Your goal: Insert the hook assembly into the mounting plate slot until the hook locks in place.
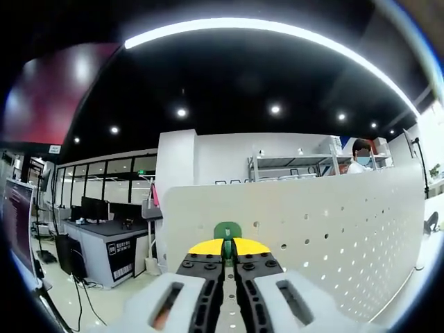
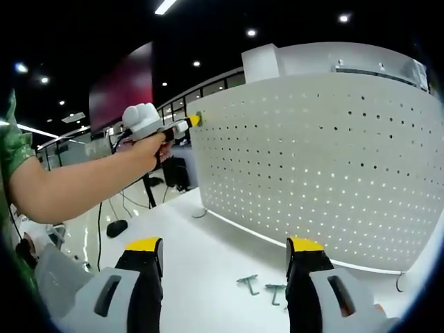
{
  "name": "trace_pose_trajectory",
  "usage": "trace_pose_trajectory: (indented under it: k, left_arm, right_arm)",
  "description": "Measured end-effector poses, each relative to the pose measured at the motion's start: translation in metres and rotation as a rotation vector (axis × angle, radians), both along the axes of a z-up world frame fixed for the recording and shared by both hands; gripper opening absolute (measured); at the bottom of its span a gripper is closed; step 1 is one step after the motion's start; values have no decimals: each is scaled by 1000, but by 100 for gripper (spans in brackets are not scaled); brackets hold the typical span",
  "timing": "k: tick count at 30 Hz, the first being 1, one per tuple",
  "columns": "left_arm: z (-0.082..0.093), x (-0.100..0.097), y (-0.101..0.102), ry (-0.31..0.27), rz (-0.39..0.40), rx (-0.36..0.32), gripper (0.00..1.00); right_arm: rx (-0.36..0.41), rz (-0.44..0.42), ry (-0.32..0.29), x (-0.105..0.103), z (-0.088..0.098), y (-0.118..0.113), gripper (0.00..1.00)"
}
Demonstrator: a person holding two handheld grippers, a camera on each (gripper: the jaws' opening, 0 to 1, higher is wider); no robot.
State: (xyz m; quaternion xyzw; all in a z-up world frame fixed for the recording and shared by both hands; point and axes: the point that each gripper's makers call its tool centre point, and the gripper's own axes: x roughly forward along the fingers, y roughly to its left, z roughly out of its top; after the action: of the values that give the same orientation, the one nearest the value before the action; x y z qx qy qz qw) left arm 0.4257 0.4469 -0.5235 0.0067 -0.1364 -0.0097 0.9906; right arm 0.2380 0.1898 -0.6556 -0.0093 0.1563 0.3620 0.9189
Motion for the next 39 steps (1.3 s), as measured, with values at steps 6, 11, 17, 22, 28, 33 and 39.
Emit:
trace_pose_trajectory:
  k: [6, 11, 17, 22, 28, 33, 39]
  left_arm:
    - [0, 1, 2, 28, 9, 14, 6]
    - [0, 1, 7, 44, 10, 6, 12]
    - [-9, 1, 8, 89, 3, -16, 20]
    - [-9, -1, 2, 94, -9, -4, 21]
    - [-10, -3, -2, 98, -19, 1, 22]
    - [-13, -8, -4, 111, -31, -2, 26]
    - [-15, -15, -5, 123, -44, 0, 28]
  right_arm:
    - [-2, -2, 6, -1, -2, -1, 73]
    - [2, 2, 5, -2, -2, 1, 73]
    - [3, 10, 2, -2, 0, 4, 73]
    - [3, 9, 0, -3, 0, 2, 73]
    - [2, 7, 1, -5, 1, 1, 73]
    - [3, 8, 2, -7, 0, 0, 73]
    - [6, 13, -3, -9, 1, 2, 73]
